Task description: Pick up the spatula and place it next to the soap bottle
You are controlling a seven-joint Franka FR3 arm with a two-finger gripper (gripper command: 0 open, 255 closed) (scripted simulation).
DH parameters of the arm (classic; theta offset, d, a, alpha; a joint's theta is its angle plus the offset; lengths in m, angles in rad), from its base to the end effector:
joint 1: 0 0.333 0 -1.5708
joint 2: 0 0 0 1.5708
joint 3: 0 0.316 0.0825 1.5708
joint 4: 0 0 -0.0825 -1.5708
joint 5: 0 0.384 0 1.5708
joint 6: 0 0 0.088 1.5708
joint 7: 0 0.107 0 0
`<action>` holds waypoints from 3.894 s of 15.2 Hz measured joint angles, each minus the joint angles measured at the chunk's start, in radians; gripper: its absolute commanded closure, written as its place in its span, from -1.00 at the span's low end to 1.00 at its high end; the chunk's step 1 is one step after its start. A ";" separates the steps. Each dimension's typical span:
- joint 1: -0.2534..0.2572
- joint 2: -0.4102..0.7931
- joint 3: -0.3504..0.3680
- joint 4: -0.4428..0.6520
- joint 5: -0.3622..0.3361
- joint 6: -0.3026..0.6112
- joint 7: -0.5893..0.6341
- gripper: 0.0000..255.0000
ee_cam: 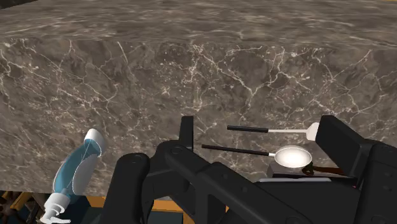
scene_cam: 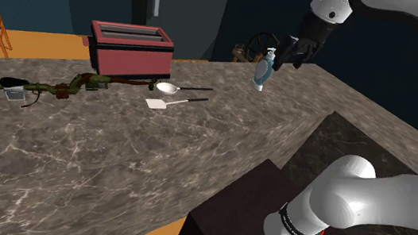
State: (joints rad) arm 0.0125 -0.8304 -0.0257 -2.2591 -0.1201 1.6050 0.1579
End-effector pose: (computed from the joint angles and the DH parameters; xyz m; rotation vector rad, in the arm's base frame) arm 0.2961 -0.0200 0.6536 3.0304 -0.2596 0.2793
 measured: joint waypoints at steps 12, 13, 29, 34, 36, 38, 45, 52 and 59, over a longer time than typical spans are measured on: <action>0.130 0.325 -0.163 0.060 -0.033 0.226 -0.428 -1.00; 0.142 0.357 -0.176 0.070 -0.031 0.243 -0.472 -1.00; 0.273 0.919 -0.221 0.334 0.090 0.435 -1.133 -1.00; 0.292 1.077 -0.176 0.439 0.110 0.452 -1.296 -1.00; 0.293 1.121 -0.161 0.460 0.111 0.464 -1.360 -1.00; 0.293 1.149 -0.154 0.468 0.112 0.480 -1.382 -1.00; 0.289 1.186 -0.150 0.441 0.119 0.551 -1.395 -1.00; 0.290 1.185 -0.150 0.440 0.118 0.556 -1.392 1.00; 0.290 1.195 -0.149 0.437 0.120 0.557 -1.392 1.00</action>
State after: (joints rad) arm 0.3021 0.3641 -0.1744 -1.8217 -0.0005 2.1616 -1.2342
